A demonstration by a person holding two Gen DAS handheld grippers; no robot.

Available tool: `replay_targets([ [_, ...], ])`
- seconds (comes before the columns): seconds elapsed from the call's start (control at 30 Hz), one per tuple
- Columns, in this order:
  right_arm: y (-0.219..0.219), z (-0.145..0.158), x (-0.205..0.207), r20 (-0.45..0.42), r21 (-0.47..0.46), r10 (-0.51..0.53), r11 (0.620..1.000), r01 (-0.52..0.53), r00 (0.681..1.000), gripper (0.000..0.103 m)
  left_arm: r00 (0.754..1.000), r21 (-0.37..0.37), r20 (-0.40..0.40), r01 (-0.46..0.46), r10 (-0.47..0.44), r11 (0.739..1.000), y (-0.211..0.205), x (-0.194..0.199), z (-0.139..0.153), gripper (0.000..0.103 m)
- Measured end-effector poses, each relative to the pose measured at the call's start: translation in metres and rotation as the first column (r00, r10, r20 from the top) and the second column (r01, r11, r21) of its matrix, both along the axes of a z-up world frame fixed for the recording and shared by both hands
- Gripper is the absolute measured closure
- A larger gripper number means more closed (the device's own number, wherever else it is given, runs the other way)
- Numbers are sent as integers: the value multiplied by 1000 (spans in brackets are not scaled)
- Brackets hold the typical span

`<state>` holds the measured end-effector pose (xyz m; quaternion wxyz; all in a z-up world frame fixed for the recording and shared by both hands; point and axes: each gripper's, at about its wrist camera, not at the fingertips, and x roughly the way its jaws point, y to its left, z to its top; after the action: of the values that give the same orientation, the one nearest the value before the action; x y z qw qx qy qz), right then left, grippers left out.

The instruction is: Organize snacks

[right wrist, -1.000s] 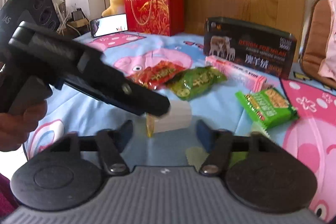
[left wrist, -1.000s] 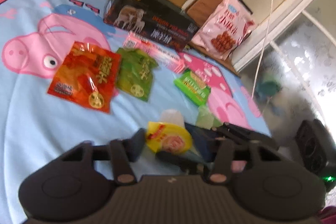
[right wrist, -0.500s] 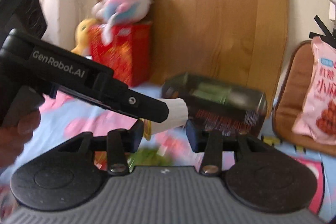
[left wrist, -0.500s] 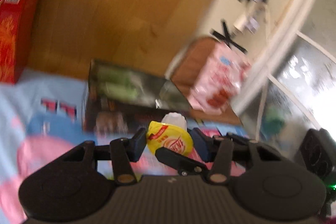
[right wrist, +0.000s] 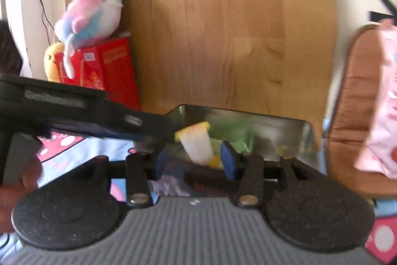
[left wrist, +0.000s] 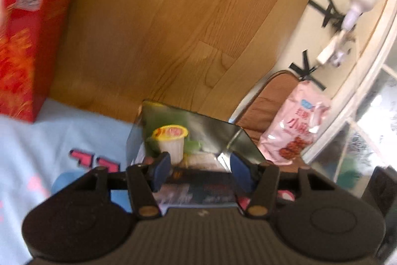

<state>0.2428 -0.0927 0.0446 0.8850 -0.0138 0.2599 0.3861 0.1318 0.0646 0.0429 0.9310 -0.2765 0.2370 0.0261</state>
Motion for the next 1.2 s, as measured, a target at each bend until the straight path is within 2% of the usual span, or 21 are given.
replay_targets([
  [0.07, -25, -4, -9, -31, 28, -11, 1000, 12, 999, 54, 1000, -37, -17, -2, 2, 999, 1, -15, -10, 44],
  [0.13, -50, -13, -18, -87, 40, -30, 999, 34, 996, 54, 998, -42, -62, 6, -9, 999, -3, -19, -23, 44],
  [0.23, -68, -30, -31, -134, -18, -60, 998, 58, 989, 54, 991, -71, -132, 8, -18, 997, -10, -14, -42, 44],
  [0.33, -63, -38, -46, -129, -94, -29, 995, 17, 991, 54, 985, -97, -167, 20, -36, 995, -16, -4, -55, 44],
  [0.43, -46, -47, -55, -63, -223, -10, 975, -5, 998, 52, 977, -106, -208, 28, -50, 994, -25, 10, -68, 44],
  [0.5, -39, -54, -56, -38, -277, -8, 961, -3, 999, 51, 979, -74, -199, 33, -47, 997, -35, 12, -69, 46],
  [0.63, -40, -54, -53, -46, -265, -5, 964, -8, 999, 56, 977, 0, -210, 42, -41, 999, -55, 9, -61, 46],
  [0.7, -40, -52, -56, -26, -263, 3, 965, -10, 1000, 58, 982, 3, -185, 39, -38, 999, -56, 1, -53, 46],
  [0.83, -47, -34, -81, 75, -208, -9, 978, 24, 997, 58, 996, -26, -81, 23, -25, 999, -58, -30, -23, 46],
  [0.97, -59, -11, -111, 172, -142, 23, 990, 2, 985, 60, 999, 48, -34, 2, 0, 999, -72, -71, -6, 44],
  [1.03, -63, -5, -129, 174, -123, 66, 991, -45, 982, 62, 999, 55, -51, -7, 10, 998, -77, -93, -13, 44],
  [1.2, -60, -21, -159, 92, -146, 178, 976, -164, 980, 62, 985, -19, -164, -62, 59, 998, -75, -135, -55, 44],
])
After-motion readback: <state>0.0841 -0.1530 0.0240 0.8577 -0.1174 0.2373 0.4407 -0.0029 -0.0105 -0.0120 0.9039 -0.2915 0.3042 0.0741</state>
